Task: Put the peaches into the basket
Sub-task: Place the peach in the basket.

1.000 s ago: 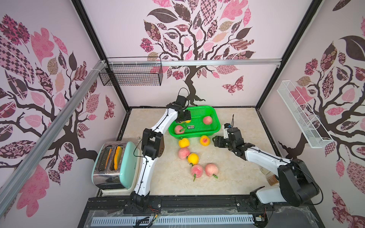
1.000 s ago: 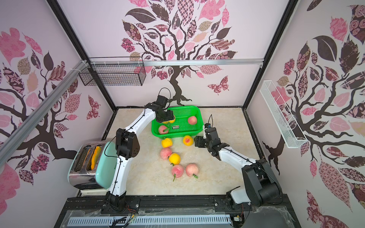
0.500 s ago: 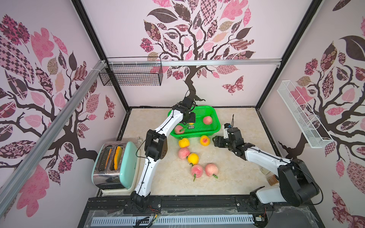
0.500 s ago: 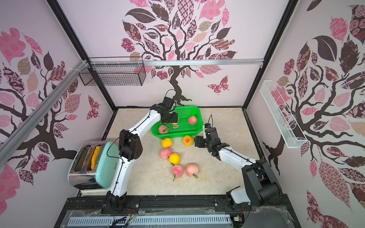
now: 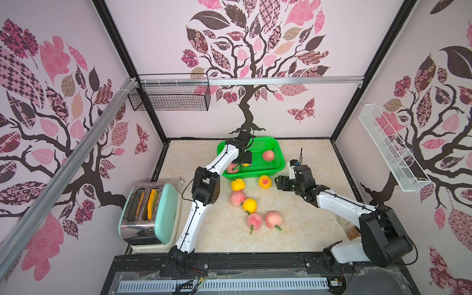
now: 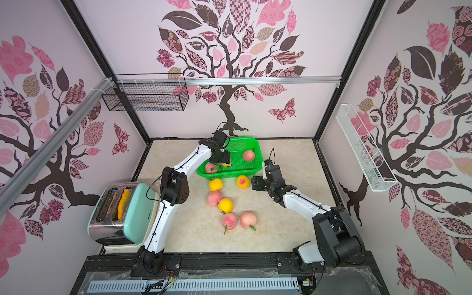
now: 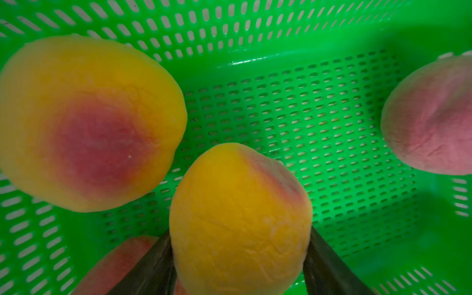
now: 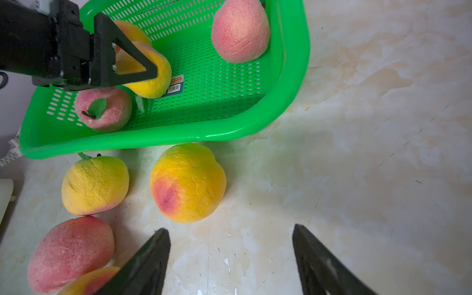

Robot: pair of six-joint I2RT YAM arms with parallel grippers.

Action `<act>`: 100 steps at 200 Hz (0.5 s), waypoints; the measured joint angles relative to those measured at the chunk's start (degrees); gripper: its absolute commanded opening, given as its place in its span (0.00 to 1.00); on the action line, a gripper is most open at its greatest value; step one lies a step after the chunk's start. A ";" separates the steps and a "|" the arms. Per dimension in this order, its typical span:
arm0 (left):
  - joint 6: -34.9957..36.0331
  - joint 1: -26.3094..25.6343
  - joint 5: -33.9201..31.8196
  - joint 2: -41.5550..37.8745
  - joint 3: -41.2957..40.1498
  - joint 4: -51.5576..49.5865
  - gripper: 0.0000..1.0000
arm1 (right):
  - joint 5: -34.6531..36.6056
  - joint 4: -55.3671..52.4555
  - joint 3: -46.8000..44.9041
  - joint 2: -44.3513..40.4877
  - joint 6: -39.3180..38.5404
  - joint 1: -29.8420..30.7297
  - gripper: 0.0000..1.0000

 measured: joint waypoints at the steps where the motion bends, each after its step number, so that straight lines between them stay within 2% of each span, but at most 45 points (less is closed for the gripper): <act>1: 0.00 0.00 0.00 0.00 0.00 -0.02 0.68 | 0.00 0.00 0.00 0.00 0.00 0.00 0.78; 100: 1.07 -0.15 -0.83 0.02 2.03 -2.64 0.87 | 0.00 0.00 0.00 0.00 0.00 0.00 0.78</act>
